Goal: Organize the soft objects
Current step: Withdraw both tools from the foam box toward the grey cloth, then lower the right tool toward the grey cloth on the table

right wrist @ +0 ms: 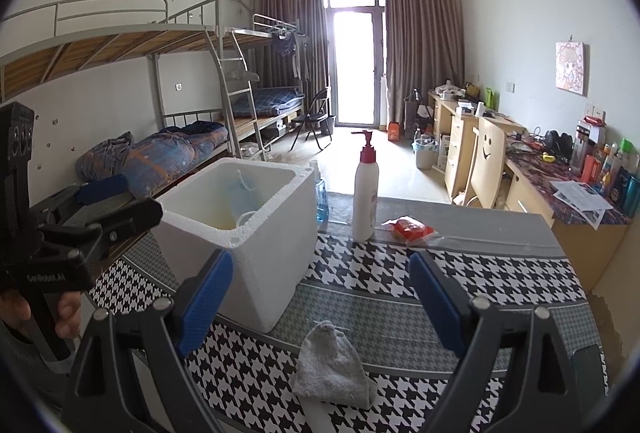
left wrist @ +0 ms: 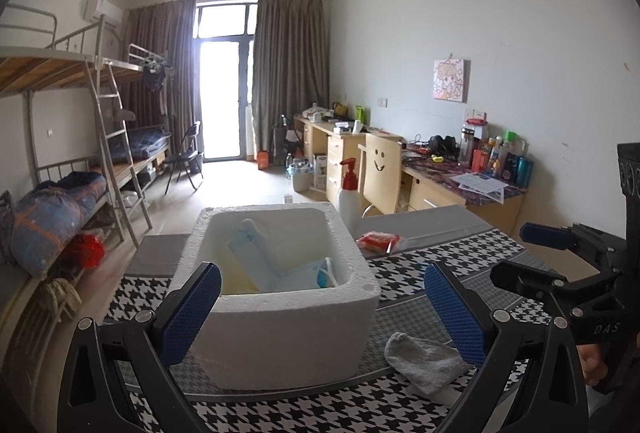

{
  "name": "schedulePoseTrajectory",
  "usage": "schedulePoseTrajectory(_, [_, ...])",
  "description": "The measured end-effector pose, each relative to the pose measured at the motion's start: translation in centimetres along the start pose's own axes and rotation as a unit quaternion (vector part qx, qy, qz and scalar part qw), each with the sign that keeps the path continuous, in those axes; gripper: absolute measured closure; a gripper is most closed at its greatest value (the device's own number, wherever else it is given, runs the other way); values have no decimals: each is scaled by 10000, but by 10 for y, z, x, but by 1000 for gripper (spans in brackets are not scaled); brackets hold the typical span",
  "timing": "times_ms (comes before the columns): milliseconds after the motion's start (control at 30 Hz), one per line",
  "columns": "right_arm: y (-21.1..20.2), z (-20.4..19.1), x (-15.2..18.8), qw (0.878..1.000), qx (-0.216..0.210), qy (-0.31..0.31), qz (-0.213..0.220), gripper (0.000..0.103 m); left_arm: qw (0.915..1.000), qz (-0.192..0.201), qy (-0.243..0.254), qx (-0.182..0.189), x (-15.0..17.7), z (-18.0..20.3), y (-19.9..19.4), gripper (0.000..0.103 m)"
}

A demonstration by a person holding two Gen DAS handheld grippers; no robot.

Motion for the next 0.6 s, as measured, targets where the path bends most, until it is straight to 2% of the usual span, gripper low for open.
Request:
schedulePoseTrajectory(267, [-2, 2, 6, 10000, 19, 52, -18, 11, 9999, 26, -5, 149, 4, 1, -4, 1])
schedulePoseTrajectory(600, [-1, 8, 20, 9998, 53, 160, -130, 11, 9998, 5, -102, 154, 20, 9, -3, 1])
Point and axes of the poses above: each gripper's, at about its wrist camera, not at the fingertips, and y roughly the way its jaws point, z to its right, x to its underside, the point moved 1 cm from there along y, roughly the way its jaws point, and after that the axes turned 5 degrees about x, right-handed, at the moved point
